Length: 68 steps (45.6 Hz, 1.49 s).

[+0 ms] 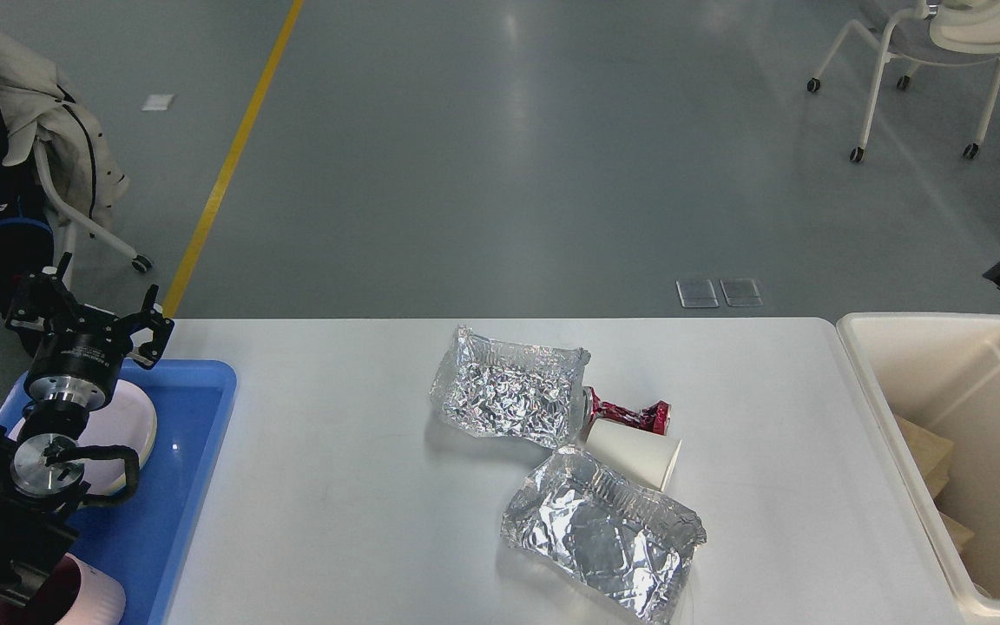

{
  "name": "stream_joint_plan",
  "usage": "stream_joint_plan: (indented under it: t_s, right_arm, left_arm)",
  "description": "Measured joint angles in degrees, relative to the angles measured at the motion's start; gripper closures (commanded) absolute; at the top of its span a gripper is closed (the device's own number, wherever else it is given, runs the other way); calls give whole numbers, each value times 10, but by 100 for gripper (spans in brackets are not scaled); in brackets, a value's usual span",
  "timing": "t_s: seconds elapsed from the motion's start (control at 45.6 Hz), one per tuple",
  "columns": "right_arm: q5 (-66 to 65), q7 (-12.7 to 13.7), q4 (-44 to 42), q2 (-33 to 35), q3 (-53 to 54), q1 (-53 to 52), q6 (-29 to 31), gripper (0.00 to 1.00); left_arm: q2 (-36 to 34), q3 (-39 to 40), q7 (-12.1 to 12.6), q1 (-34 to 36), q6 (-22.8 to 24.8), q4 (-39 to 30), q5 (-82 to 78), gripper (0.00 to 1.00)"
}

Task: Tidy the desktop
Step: 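Move the right gripper over the crumpled foil piece farther from robot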

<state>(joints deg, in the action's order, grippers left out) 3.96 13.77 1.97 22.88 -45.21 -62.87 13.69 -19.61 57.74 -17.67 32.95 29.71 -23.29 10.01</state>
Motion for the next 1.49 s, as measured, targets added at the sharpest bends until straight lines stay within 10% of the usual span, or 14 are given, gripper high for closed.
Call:
stream_joint_plan:
  t_s: [0.219,0.482,0.745,1.139,1.49]
  right_arm:
    - [-2,0,83,-20,-56,-131,114,0]
    - [-4,0,487,-35,-60,-397,163,0]
    - [-1,-4,672,-154,-54,-518,169,0]
    - [6,-4,655,-190,-39,-442,132,0]
    - [10,0,469,-225,-9,-270,124,0]
  left_arm:
    - [0,0,0,0,0,0,0,2]
    - [0,0,0,0,0,0,0,2]
    - [0,0,0,0,0,0,0,2]
    - [0,0,0,0,0,0,0,2]
    - [1,1,0,0,0,0,0,2]
